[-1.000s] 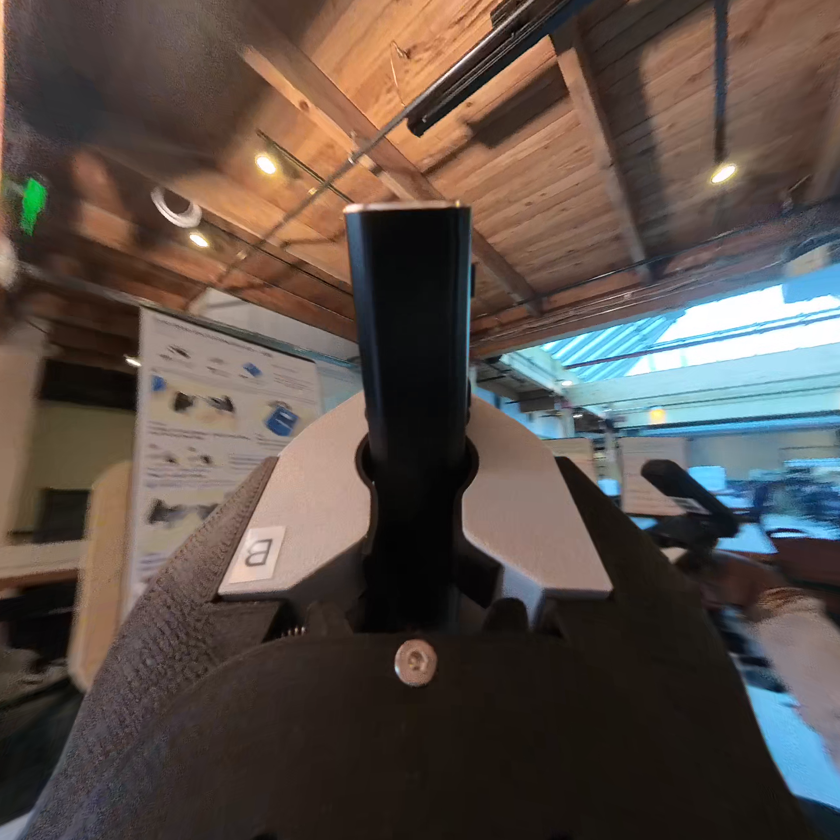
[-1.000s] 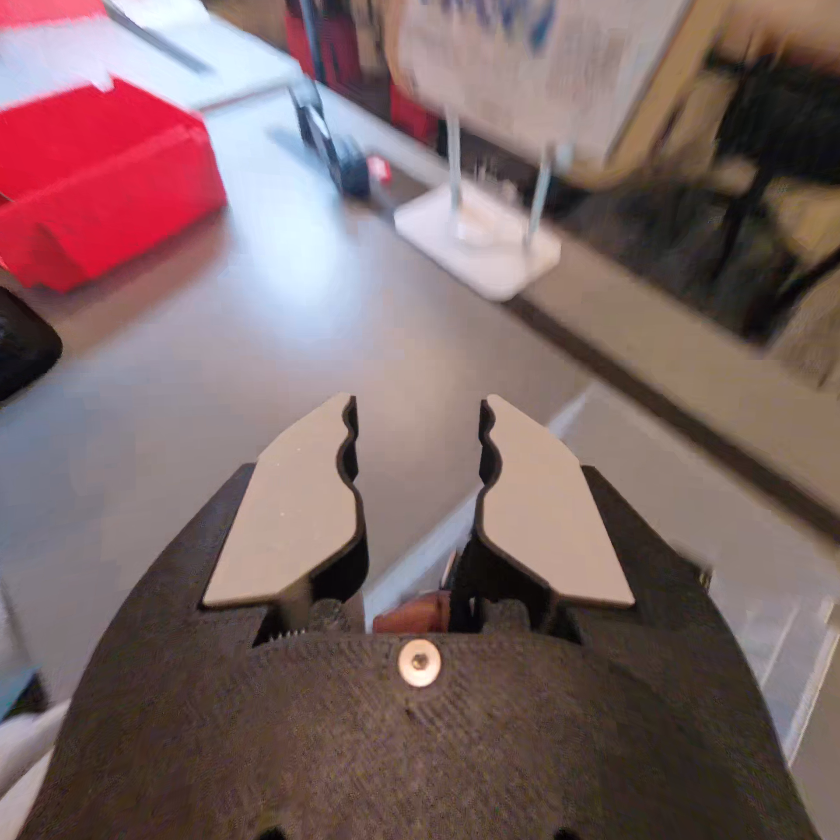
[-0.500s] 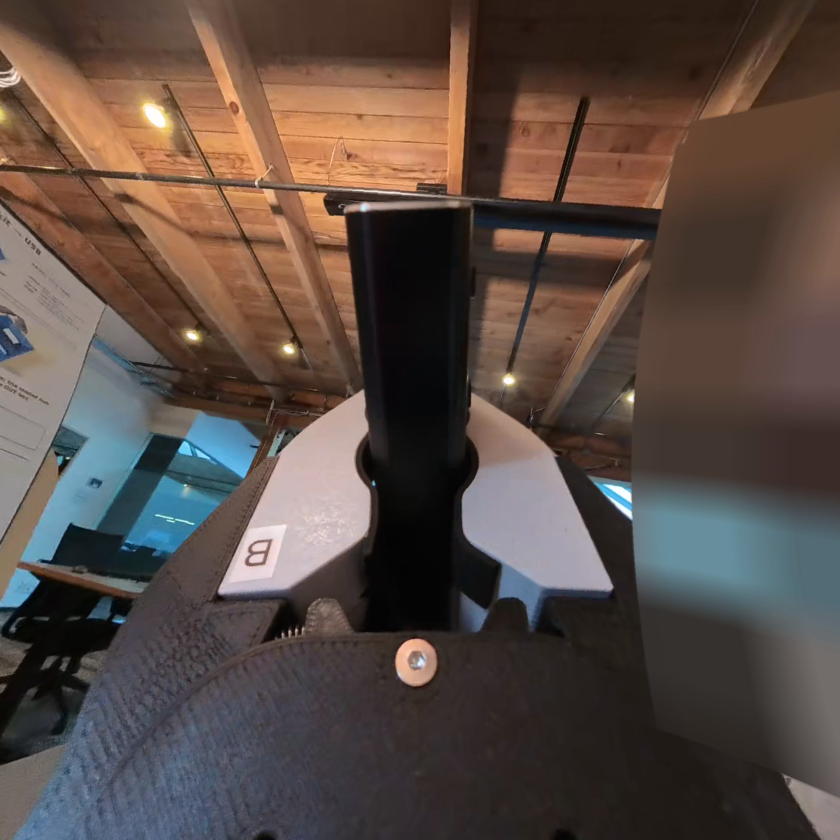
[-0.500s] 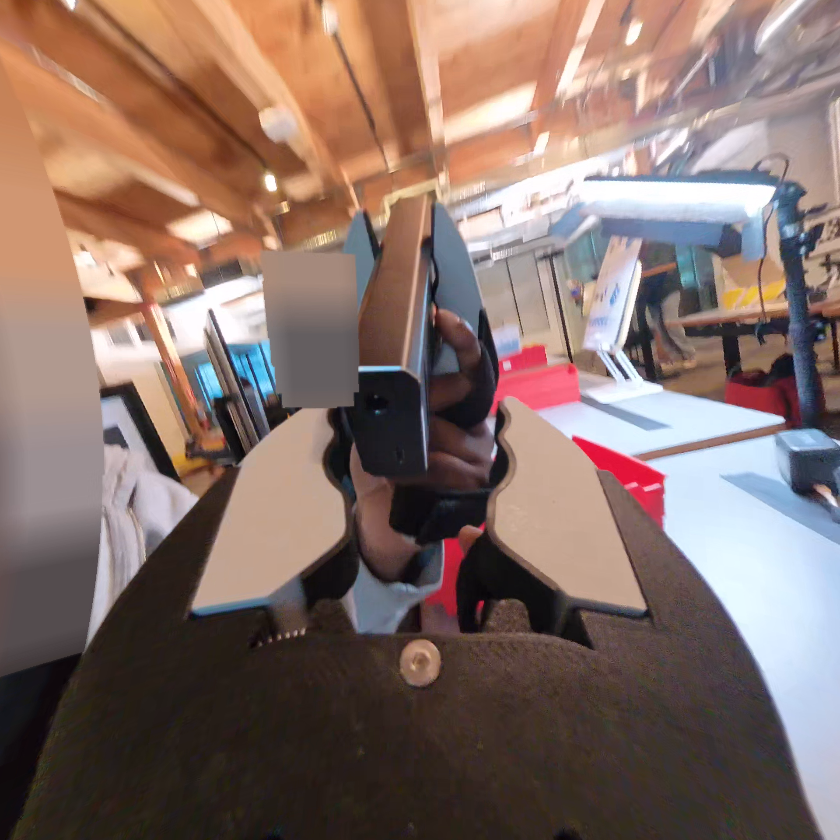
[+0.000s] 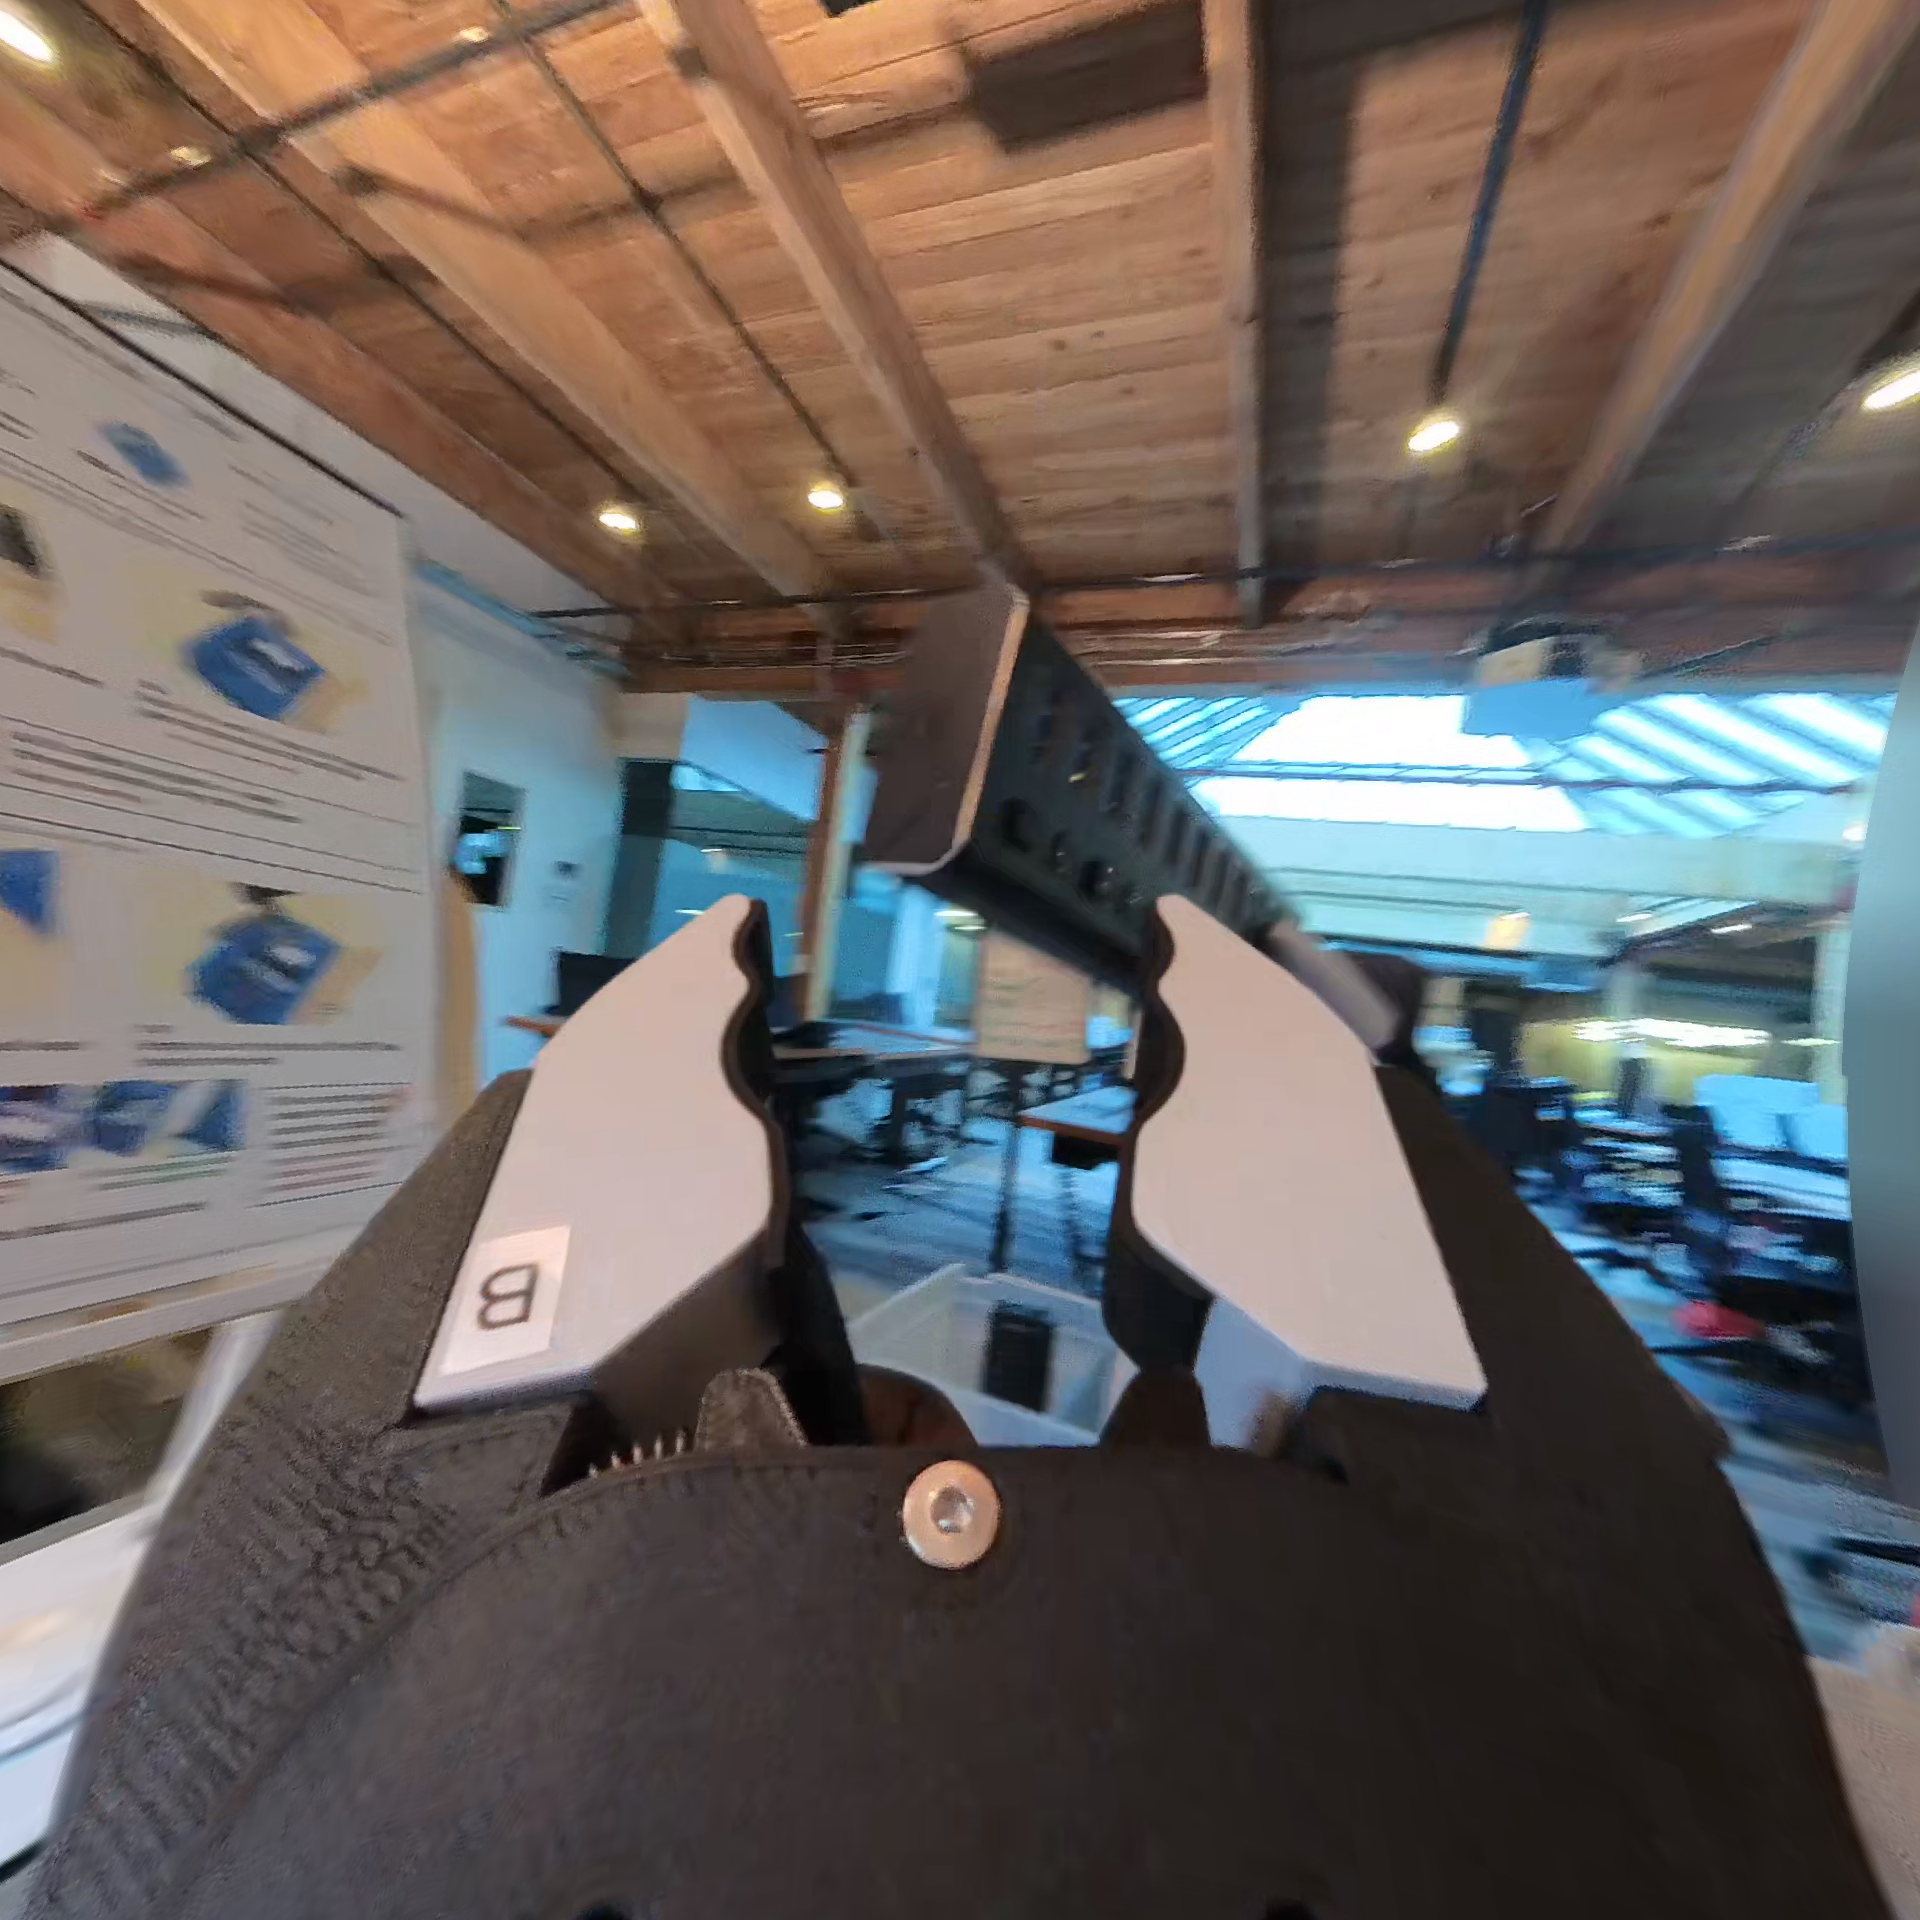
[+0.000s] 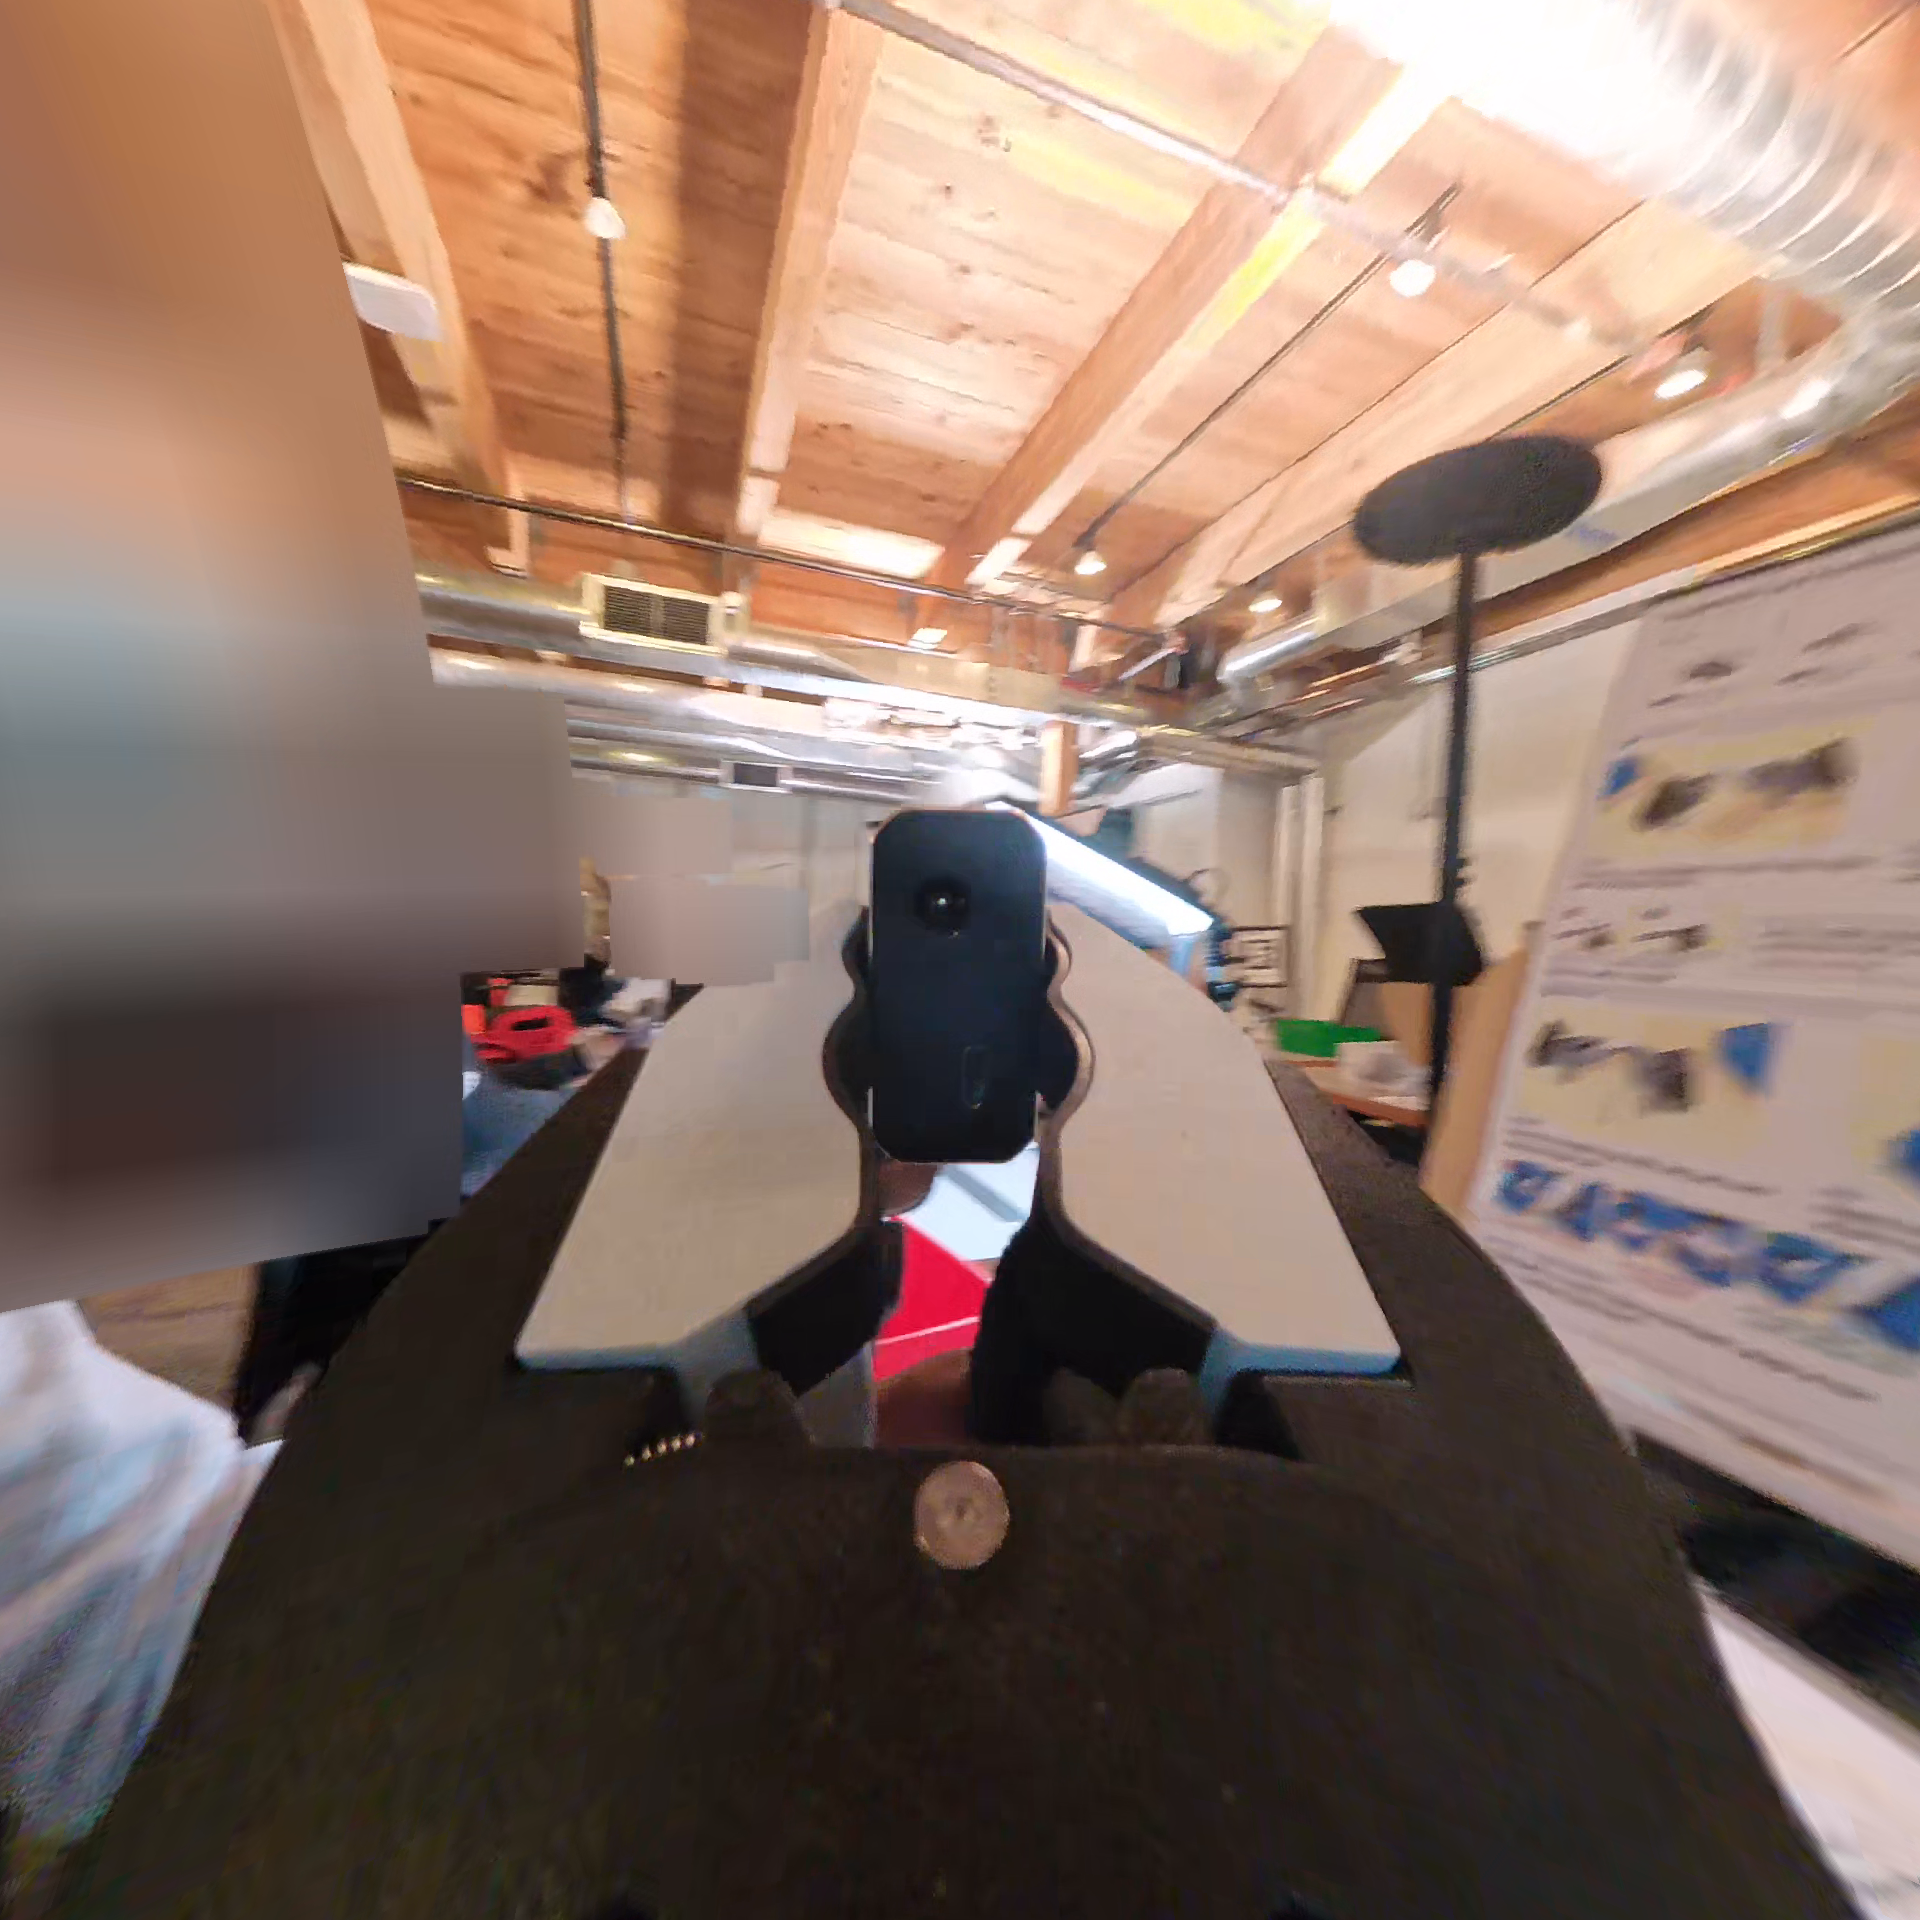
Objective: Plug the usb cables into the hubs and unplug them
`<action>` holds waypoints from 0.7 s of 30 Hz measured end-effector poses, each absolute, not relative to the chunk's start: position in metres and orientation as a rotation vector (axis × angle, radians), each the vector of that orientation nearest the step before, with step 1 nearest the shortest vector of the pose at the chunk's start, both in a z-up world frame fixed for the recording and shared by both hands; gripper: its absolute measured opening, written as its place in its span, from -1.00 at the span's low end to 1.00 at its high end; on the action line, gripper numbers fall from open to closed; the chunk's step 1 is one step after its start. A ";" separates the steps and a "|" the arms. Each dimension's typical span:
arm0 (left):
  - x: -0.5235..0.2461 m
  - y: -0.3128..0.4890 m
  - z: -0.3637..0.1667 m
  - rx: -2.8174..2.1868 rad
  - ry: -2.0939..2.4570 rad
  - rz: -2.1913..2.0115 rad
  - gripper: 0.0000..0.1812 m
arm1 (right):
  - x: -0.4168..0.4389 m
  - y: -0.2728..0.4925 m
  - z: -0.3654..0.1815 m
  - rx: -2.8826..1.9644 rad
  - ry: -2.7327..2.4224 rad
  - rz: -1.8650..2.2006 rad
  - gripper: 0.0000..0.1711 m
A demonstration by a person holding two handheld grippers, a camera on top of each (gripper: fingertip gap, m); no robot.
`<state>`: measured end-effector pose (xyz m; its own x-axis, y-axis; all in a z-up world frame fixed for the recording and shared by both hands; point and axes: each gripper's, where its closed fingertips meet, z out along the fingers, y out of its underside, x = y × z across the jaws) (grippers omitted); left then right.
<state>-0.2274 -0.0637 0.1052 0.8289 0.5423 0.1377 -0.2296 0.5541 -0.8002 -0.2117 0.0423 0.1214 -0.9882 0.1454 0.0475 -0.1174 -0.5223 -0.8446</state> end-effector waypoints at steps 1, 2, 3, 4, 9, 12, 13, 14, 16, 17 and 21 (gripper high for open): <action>-0.233 -0.073 0.104 -0.884 -0.424 0.541 -0.21 | -0.216 0.058 0.129 -0.076 -1.422 2.549 -0.68; -0.238 -0.084 0.105 -0.895 -0.449 0.618 -0.20 | -0.222 0.075 0.136 -0.113 -1.402 2.453 -0.68; -0.241 -0.094 0.106 -0.902 -0.472 0.698 -0.20 | -0.228 0.093 0.141 -0.154 -1.388 2.329 -0.68; -0.241 -0.105 0.109 -0.902 -0.491 0.775 -0.20 | -0.235 0.112 0.144 -0.204 -1.375 2.187 -0.68; -0.226 -0.146 0.130 -0.787 -0.506 0.965 -0.29 | -0.277 0.207 0.134 -0.509 -1.315 1.556 -0.67; -0.218 -0.157 0.137 -0.729 -0.503 0.963 -0.33 | -0.308 0.245 0.108 -0.688 -1.371 1.354 -0.67; -0.217 -0.158 0.138 -0.728 -0.502 0.968 -0.33 | -0.319 0.253 0.095 -0.744 -1.415 1.308 -0.68; -0.216 -0.158 0.139 -0.731 -0.500 0.978 -0.34 | -0.329 0.260 0.081 -0.802 -1.466 1.269 -0.68; -0.215 -0.158 0.140 -0.738 -0.498 1.005 -0.34 | -0.348 0.270 0.051 -0.907 -1.571 1.192 -0.67; -0.215 -0.158 0.140 -0.742 -0.498 1.018 -0.34 | -0.356 0.274 0.037 -0.952 -1.620 1.148 -0.67; -0.214 -0.156 0.140 -0.761 -0.492 1.050 -0.36 | -0.385 0.288 -0.018 -1.107 -1.760 0.949 -0.67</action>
<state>-0.2141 -0.1560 0.1397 0.4286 0.9034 0.0091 -0.5858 0.2856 -0.7585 -0.3848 0.2879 -0.0176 -0.2673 0.9310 0.2485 0.3037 0.3261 -0.8952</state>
